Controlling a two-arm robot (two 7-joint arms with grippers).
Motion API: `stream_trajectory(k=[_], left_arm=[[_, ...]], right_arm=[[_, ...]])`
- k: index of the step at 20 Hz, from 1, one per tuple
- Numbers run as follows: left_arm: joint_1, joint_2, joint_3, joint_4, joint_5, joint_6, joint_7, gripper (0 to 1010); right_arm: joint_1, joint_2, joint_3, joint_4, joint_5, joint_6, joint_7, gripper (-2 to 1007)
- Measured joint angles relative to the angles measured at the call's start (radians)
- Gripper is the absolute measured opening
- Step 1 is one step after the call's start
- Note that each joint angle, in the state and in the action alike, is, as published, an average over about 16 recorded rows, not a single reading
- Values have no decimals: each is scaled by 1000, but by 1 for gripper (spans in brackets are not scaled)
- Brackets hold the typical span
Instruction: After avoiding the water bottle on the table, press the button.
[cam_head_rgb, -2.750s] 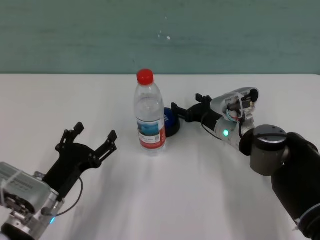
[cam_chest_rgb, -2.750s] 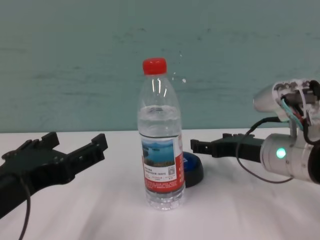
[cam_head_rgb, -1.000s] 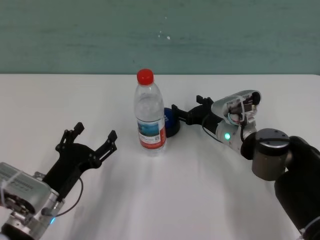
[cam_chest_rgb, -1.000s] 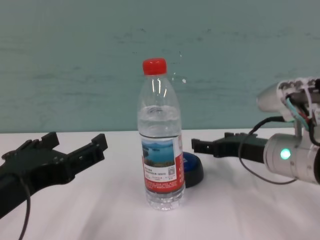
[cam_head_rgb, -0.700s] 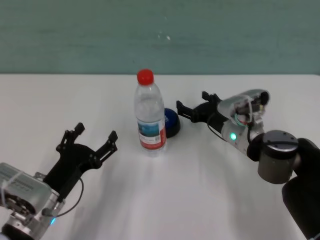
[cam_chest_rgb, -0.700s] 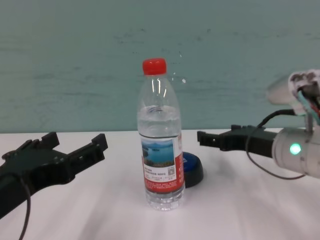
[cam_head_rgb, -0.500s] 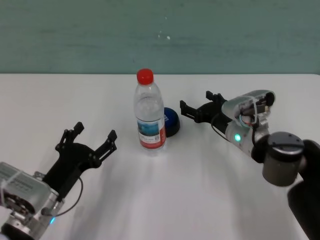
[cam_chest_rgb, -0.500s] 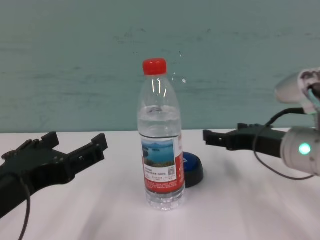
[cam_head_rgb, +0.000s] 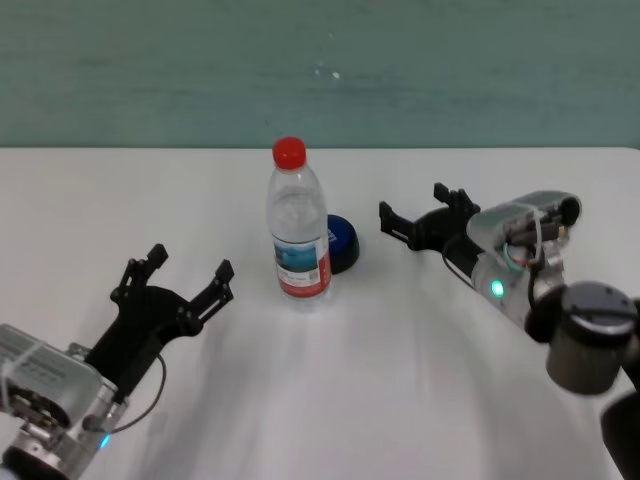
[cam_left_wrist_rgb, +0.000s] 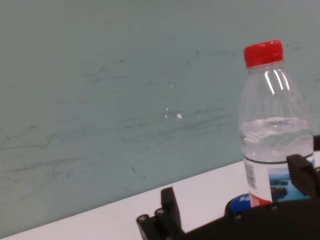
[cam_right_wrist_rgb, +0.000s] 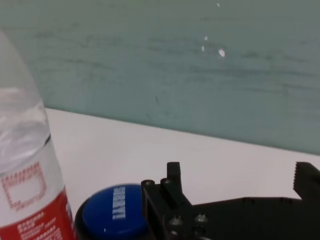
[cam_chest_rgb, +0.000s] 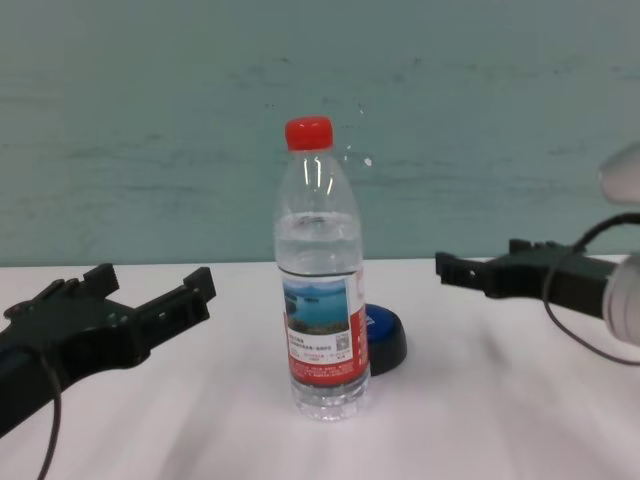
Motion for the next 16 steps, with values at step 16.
stream_trajectory(k=[16], left_arm=[[0, 0, 0, 0, 0, 0, 0, 1010]], right_arm=[[-182, -3, 24, -208, -34, -28, -58, 1004]])
